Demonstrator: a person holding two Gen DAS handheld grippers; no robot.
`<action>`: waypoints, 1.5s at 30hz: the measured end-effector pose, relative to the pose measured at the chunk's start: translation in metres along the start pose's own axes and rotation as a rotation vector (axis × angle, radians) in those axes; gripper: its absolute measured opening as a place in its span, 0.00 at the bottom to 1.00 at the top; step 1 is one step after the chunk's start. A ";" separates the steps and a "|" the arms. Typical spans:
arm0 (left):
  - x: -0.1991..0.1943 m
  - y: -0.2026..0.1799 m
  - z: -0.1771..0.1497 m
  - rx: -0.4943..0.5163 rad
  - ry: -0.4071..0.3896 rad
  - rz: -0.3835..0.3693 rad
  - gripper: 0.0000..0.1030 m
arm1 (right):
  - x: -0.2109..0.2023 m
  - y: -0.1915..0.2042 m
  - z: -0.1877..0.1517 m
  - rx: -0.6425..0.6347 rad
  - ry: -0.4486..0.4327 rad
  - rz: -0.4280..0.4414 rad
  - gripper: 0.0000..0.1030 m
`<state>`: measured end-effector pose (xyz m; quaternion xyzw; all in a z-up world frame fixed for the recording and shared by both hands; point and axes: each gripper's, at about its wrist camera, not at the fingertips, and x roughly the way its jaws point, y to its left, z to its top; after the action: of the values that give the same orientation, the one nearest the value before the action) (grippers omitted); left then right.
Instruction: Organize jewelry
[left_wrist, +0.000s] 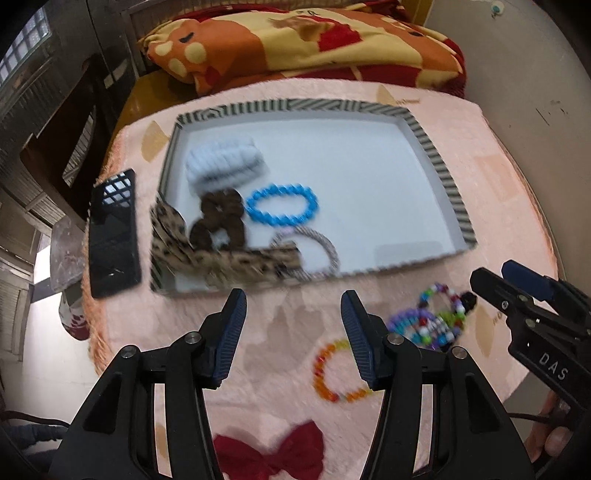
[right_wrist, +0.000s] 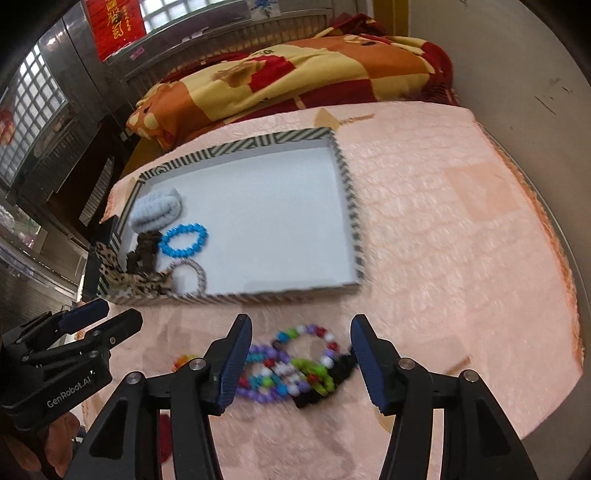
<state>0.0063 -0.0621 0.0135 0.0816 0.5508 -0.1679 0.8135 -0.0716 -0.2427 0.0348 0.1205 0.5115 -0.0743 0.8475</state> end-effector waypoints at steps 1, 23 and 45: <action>0.000 -0.003 -0.003 0.001 0.001 -0.001 0.51 | -0.001 -0.003 -0.003 0.003 0.003 -0.002 0.52; 0.003 -0.050 -0.041 0.008 0.058 -0.020 0.51 | -0.005 -0.044 -0.039 0.002 0.056 -0.036 0.59; 0.009 -0.044 -0.047 -0.013 0.094 -0.012 0.51 | 0.002 -0.046 -0.038 -0.020 0.083 -0.039 0.60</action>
<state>-0.0474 -0.0900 -0.0104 0.0809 0.5900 -0.1651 0.7862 -0.1144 -0.2766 0.0099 0.1052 0.5492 -0.0806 0.8251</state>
